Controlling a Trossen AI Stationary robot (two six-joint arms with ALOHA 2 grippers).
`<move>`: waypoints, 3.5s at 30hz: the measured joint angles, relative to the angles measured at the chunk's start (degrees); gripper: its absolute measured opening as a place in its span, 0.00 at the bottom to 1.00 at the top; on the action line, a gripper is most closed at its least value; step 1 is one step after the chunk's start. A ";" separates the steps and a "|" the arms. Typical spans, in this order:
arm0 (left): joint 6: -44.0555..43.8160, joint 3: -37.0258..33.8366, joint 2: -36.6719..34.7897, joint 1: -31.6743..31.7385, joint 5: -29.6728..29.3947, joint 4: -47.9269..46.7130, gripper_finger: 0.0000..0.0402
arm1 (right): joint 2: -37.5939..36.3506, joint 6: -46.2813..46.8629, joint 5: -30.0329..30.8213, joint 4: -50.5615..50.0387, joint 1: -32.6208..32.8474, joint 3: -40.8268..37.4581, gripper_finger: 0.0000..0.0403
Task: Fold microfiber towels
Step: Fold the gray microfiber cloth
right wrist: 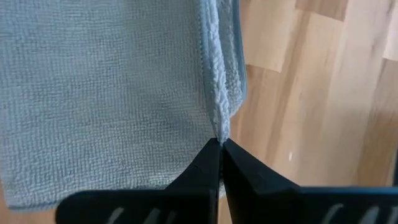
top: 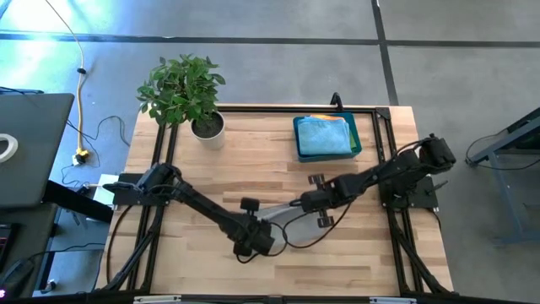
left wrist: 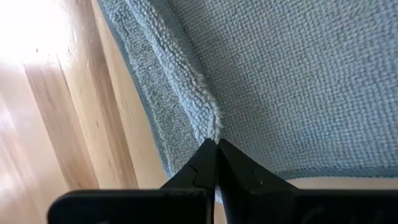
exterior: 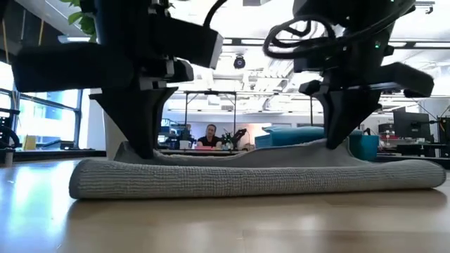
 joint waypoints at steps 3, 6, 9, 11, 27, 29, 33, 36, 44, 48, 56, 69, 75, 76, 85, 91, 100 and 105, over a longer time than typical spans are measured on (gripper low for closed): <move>-1.43 -0.23 0.00 0.46 0.03 -0.23 0.01 | 0.04 -1.22 0.00 -0.02 -0.84 0.00 0.01; -3.89 -0.21 -0.02 0.63 0.30 -0.27 0.03 | 0.04 -2.74 0.00 0.00 -0.88 0.00 0.06; -5.79 -0.21 -0.02 0.61 -0.41 -1.09 0.07 | 0.04 -3.30 1.13 -0.02 -0.71 0.00 0.15; -6.97 -0.21 -0.02 0.56 -1.47 -2.19 0.12 | -0.02 -2.76 3.17 -0.15 -0.67 0.00 0.20; -6.83 0.72 -0.10 -1.49 4.41 -8.60 0.25 | -3.56 9.32 -2.82 -0.67 4.38 0.00 0.29; -5.19 0.82 -0.13 -2.46 5.00 -6.02 0.25 | -3.95 15.81 -3.09 -0.61 5.88 0.00 0.29; -4.39 0.82 -0.13 -3.95 4.09 -0.89 0.24 | -3.93 31.86 -1.44 -0.25 8.94 -0.91 0.29; -5.63 0.68 -0.13 -4.22 1.45 1.54 0.24 | -3.89 39.28 2.47 -0.47 11.39 -2.75 0.29; -10.40 -4.48 -0.13 -3.09 0.43 5.85 0.24 | -3.89 48.89 3.48 0.66 14.87 -6.69 0.29; -13.57 -6.49 -0.59 -3.10 1.68 8.01 0.23 | -3.89 49.96 3.27 3.66 14.83 -9.40 0.29; -20.36 -6.21 -0.46 -4.84 4.47 12.64 0.23 | -8.26 47.56 3.04 3.64 12.08 -14.08 0.29; -20.97 -6.53 -0.22 -4.86 4.91 18.82 0.23 | -20.83 49.83 0.15 25.50 5.65 -25.39 0.36; -20.93 -6.54 -0.20 -4.86 4.56 18.81 0.23 | -17.28 55.65 0.18 26.08 5.65 -25.99 0.53; -20.93 -6.55 -0.17 -4.86 4.39 18.81 0.23 | -16.46 56.00 0.09 26.19 5.65 -25.99 0.54; -20.90 -6.59 -0.13 -4.86 3.62 19.51 0.23 | -8.19 55.78 -1.65 35.71 5.69 -26.03 0.55; -19.43 -6.59 -0.11 -4.75 3.45 19.90 0.23 | -6.40 55.88 -0.06 36.97 5.69 -25.88 0.41; -19.40 -6.61 -0.03 -4.70 2.92 21.16 0.23 | -6.60 55.27 0.20 35.09 5.58 -25.90 0.02; -16.82 -4.17 0.44 -4.73 0.69 19.21 0.23 | -6.82 54.57 -0.72 33.74 4.89 -25.82 0.03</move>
